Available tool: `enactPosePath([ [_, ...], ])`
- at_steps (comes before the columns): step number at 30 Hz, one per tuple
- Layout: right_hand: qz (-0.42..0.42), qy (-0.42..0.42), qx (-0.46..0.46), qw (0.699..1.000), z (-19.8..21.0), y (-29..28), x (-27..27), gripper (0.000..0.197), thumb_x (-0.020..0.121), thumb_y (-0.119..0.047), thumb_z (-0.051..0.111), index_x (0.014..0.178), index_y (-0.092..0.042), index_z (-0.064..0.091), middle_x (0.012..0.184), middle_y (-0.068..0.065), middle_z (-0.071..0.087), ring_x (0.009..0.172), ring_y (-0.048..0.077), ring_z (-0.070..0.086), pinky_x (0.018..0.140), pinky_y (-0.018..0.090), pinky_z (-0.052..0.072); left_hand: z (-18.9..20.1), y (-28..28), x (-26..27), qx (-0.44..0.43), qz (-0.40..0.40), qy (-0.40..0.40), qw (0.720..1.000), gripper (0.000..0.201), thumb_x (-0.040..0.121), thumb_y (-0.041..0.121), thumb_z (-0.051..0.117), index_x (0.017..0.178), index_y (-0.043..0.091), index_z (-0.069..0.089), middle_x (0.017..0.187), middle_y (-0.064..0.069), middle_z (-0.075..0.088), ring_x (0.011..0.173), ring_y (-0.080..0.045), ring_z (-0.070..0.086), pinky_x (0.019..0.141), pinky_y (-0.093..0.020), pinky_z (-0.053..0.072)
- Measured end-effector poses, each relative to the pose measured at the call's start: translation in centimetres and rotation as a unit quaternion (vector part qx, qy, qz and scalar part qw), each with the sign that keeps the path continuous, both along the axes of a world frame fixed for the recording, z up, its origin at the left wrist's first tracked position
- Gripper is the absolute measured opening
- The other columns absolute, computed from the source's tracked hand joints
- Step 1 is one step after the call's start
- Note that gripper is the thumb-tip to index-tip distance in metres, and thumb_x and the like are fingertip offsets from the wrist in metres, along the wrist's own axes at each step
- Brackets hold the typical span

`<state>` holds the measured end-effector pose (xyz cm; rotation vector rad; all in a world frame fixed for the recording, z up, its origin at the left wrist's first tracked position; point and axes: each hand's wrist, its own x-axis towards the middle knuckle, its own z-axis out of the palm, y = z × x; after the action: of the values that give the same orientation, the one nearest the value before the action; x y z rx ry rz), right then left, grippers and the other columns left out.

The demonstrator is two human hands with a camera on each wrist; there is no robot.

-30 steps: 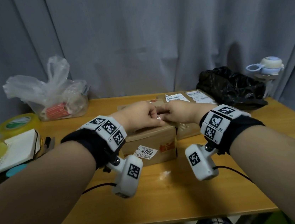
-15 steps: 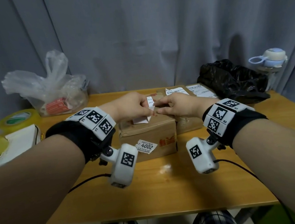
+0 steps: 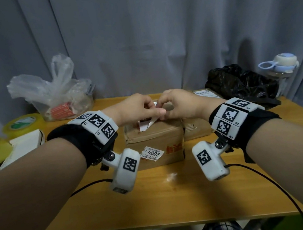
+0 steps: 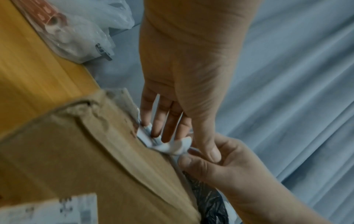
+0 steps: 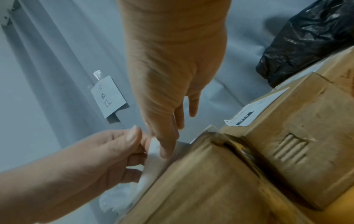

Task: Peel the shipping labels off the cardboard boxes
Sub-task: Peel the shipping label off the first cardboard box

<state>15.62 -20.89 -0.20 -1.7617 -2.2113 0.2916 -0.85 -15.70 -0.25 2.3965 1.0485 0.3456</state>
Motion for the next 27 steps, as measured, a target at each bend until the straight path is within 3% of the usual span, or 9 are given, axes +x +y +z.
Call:
enactPosePath([
  [4, 0.013, -0.016, -0.020, 1.000, 0.1, -0.3, -0.2, 0.012, 0.078, -0.029, 0.073, 0.086, -0.030, 0.064, 0.105, -0.006, 0.056, 0.103, 0.015, 0.053, 0.084, 0.026, 0.041, 0.9, 0.5, -1.7, 0.005, -0.028, 0.167, 0.986, 0.054, 0.074, 0.053, 0.069, 0.117, 0.022, 0.057, 0.112, 0.008, 0.056, 0.100, -0.010, 0.052, 0.085, -0.025, 0.041],
  [8, 0.020, 0.008, -0.014, 1.000, 0.6, -0.8, -0.8, 0.030, 0.078, -0.026, 0.074, 0.063, -0.042, 0.054, 0.105, -0.003, 0.059, 0.101, 0.014, 0.053, 0.085, 0.026, 0.042, 0.9, 1.0, -3.1, 0.000, -0.025, 0.211, 0.977, 0.073, 0.076, 0.052, 0.068, 0.138, 0.023, 0.043, 0.135, 0.004, 0.045, 0.112, -0.011, 0.044, 0.092, -0.024, 0.035],
  [13, 0.022, -0.019, -0.019, 0.999, 0.8, -0.9, -1.1, 0.031, 0.077, -0.025, 0.075, 0.058, -0.039, 0.054, 0.103, -0.004, 0.061, 0.101, 0.015, 0.056, 0.091, 0.034, 0.047, 0.7, 1.1, -3.3, 0.003, -0.023, 0.235, 0.972, 0.080, 0.075, 0.056, 0.067, 0.142, 0.026, 0.037, 0.146, 0.005, 0.036, 0.129, -0.015, 0.038, 0.106, -0.030, 0.031],
  [27, 0.013, -0.010, -0.019, 1.000, 0.9, -0.8, -1.1, 0.014, 0.076, -0.022, 0.075, 0.067, -0.026, 0.065, 0.102, -0.002, 0.063, 0.102, 0.015, 0.056, 0.094, 0.037, 0.046, 0.4, 1.3, -3.3, -0.005, -0.017, 0.237, 0.971, 0.082, 0.072, 0.060, 0.067, 0.142, 0.030, 0.035, 0.149, 0.006, 0.033, 0.132, -0.016, 0.036, 0.110, -0.034, 0.031],
])
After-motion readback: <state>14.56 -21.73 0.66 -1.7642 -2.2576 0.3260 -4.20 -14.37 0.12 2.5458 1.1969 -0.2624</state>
